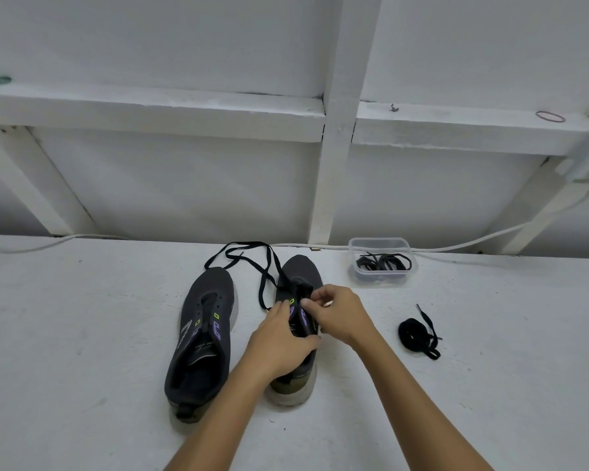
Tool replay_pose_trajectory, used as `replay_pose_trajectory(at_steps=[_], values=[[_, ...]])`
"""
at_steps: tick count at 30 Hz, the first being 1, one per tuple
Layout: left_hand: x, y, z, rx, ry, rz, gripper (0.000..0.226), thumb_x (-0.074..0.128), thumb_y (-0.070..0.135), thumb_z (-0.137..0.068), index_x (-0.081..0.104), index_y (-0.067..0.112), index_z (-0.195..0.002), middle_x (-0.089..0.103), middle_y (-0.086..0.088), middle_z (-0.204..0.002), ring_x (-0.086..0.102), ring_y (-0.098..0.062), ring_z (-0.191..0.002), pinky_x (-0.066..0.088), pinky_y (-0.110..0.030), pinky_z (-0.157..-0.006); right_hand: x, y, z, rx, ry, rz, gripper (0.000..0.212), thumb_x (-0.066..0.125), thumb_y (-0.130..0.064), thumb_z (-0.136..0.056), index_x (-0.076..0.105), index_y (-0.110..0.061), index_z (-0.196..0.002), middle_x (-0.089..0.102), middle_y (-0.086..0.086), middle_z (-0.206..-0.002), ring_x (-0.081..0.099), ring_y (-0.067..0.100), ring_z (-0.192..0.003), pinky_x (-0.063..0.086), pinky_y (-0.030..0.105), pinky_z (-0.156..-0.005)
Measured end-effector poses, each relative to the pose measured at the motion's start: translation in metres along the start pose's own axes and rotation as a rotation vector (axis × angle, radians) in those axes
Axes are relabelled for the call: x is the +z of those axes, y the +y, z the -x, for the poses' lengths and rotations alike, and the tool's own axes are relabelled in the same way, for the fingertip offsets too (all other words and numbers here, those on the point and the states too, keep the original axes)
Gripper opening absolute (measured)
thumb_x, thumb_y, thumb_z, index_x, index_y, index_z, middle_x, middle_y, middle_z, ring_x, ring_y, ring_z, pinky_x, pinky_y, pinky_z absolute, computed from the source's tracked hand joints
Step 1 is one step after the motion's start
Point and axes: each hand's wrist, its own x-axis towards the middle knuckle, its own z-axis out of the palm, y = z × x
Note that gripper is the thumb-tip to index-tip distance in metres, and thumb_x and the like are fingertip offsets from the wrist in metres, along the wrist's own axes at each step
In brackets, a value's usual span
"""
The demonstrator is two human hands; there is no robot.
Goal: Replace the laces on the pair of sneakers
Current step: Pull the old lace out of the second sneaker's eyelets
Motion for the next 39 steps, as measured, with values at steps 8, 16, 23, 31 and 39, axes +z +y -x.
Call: replay_pose_trajectory(at_steps=[8,16,23,31,39], values=[[0.000,-0.004,-0.001,-0.028,-0.028,0.020,0.078,0.067,0.050,-0.083,0.035,0.024,-0.149,0.041,0.008,-0.151,0.044,-0.019,-0.135,0.040,-0.043,-0.111,-0.016,0.000,-0.009,-0.243,0.254,0.230,0.007,0.059,-0.022,-0.099,0.061,-0.020,-0.092,0.062,-0.007,-0.091,0.059,0.010,-0.077,0.048,0.030,-0.069],[0.001,-0.002,-0.001,-0.012,-0.009,-0.021,0.067,0.066,0.051,-0.082,0.042,0.026,-0.139,0.046,0.009,-0.137,0.050,-0.018,-0.122,0.044,-0.042,-0.104,0.003,0.002,0.008,-0.015,-0.011,-0.120,0.021,0.076,-0.044,-0.086,0.073,-0.023,-0.086,0.073,-0.008,-0.077,0.069,0.007,-0.068,0.059,0.026,-0.063],[0.002,-0.006,0.002,-0.010,-0.035,-0.004,0.080,0.064,0.051,-0.083,0.031,0.027,-0.152,0.034,0.007,-0.157,0.040,-0.020,-0.139,0.037,-0.043,-0.113,-0.016,-0.008,-0.008,0.002,0.094,-0.053,0.030,0.049,-0.025,-0.105,0.065,-0.006,-0.089,0.065,0.010,-0.076,0.066,0.023,-0.072,0.060,0.045,-0.071],[0.001,-0.004,-0.003,-0.045,-0.048,0.015,0.077,0.067,0.052,-0.079,0.040,0.023,-0.146,0.040,0.003,-0.152,0.042,-0.021,-0.137,0.039,-0.043,-0.112,-0.013,-0.004,0.006,0.227,-0.031,-0.389,0.053,0.068,-0.060,-0.088,0.072,-0.008,-0.086,0.073,0.000,-0.075,0.069,0.009,-0.066,0.058,0.027,-0.056],[0.002,-0.004,-0.005,-0.042,-0.037,-0.001,0.075,0.066,0.052,-0.080,0.040,0.025,-0.145,0.041,0.006,-0.149,0.045,-0.019,-0.133,0.040,-0.043,-0.110,0.003,0.006,0.005,-0.082,0.130,-0.133,0.010,0.063,-0.023,-0.098,0.065,-0.020,-0.089,0.068,-0.001,-0.081,0.064,0.014,-0.068,0.058,0.037,-0.070]])
